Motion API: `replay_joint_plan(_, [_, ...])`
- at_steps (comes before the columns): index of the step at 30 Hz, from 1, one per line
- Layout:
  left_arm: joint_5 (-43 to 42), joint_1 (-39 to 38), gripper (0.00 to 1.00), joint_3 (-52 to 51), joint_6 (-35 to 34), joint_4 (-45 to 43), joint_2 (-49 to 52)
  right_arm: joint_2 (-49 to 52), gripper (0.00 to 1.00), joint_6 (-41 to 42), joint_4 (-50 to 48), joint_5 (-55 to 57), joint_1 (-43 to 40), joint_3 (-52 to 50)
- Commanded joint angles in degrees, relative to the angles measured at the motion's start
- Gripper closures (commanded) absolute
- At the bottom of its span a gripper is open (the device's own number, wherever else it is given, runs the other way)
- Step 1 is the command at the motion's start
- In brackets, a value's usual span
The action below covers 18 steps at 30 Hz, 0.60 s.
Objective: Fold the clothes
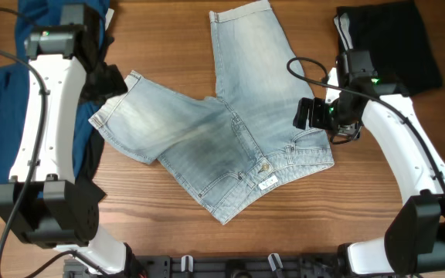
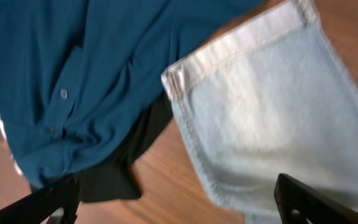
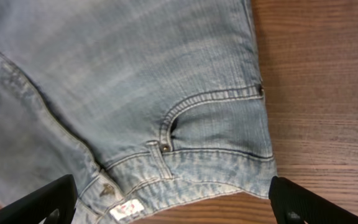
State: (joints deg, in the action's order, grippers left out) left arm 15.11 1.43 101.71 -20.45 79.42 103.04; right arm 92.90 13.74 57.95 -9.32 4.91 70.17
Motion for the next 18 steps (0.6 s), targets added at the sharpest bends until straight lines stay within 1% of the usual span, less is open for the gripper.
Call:
replay_joint_plan(1, [-1.42, 0.72, 0.00, 0.00, 0.74, -3.06, -4.20, 0.87, 0.01, 2.75, -3.45, 2.58, 0.07, -6.03])
replay_joint_plan(4, [-3.02, 0.68, 0.00, 0.00, 0.79, -5.27, -5.18, 0.87, 0.02, 5.01, -8.92, 2.43, 0.07, -11.28])
replay_joint_plan(7, [-5.84, 0.66, 0.00, -0.02, 3.82, -6.45, -5.05, 0.87, 0.04, 5.73, -11.61, 0.42, 0.07, -14.51])
replay_joint_plan(9, [-5.88, 0.66, 0.00, -0.02, 3.76, -6.69, -4.85, 0.87, 0.09, 5.20, -12.39, -1.42, 0.09, -15.56])
replay_joint_plan(11, [-5.92, 0.68, 0.00, -0.02, 3.74, -7.13, -4.79, 0.87, 0.13, 2.82, -13.35, -3.96, 0.15, -16.28])
replay_joint_plan(16, [-6.36, 0.68, 0.00, -0.02, 3.74, -8.35, -4.79, 0.87, 0.21, 2.08, -15.08, -4.28, 0.59, -16.59])
replay_joint_plan(18, [-6.82, 0.66, 0.00, -0.02, 3.72, -8.81, -4.79, 0.90, 0.26, 2.12, -16.44, -4.31, 0.90, -17.07])
